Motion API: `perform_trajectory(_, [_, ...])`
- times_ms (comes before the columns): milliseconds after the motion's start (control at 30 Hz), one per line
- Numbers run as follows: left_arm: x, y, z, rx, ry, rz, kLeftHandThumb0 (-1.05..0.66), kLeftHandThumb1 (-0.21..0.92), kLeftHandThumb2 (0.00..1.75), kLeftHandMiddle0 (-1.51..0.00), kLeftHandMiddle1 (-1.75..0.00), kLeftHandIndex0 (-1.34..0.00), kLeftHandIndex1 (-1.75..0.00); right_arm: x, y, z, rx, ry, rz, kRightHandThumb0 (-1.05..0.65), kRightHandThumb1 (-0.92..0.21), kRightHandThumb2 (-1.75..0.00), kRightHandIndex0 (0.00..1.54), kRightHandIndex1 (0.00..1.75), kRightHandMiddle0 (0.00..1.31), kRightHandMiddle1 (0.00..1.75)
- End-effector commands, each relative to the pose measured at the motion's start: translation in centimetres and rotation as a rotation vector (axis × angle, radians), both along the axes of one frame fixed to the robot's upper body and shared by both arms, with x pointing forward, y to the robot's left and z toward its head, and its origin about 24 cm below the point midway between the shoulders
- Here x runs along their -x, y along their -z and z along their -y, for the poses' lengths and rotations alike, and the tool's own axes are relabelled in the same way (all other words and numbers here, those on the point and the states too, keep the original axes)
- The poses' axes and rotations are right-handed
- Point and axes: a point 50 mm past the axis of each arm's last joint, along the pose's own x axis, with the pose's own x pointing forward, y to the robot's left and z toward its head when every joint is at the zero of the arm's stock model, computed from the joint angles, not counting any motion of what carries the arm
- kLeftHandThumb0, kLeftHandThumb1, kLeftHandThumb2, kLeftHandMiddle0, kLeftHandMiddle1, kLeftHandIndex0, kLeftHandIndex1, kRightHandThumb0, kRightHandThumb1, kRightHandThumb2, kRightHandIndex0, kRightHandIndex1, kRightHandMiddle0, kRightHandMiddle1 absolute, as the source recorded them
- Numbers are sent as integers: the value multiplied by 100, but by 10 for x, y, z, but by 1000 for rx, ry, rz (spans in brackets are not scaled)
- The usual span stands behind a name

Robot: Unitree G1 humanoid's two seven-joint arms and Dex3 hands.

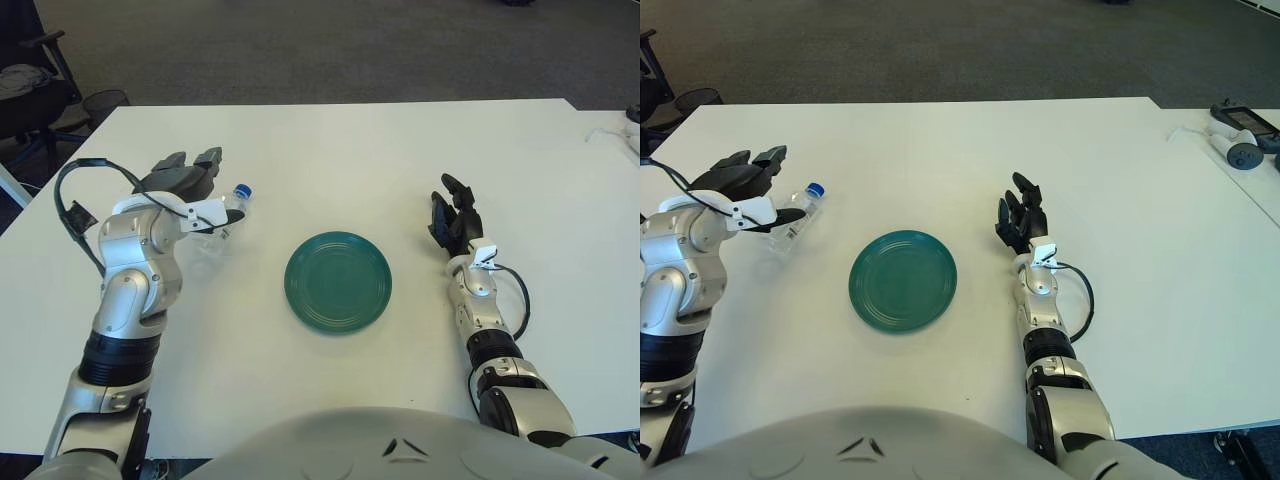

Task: Put the bottle into the plate.

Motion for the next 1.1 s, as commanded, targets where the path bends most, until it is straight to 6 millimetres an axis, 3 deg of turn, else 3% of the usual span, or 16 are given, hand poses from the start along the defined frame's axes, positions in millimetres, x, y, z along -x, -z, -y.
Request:
perform_trajectory(0, [-5, -2, 5, 26, 2, 33, -105, 92, 41, 0, 0, 0, 0, 45, 64, -13, -40, -13, -348, -60, -92, -59, 35, 1, 0, 49])
perform_trajectory(1067, [-18, 16, 14, -44, -118, 90, -105, 92, 49, 0, 0, 0, 0, 47, 65, -11, -62, -10, -360, -57, -92, -58, 38, 1, 0, 55])
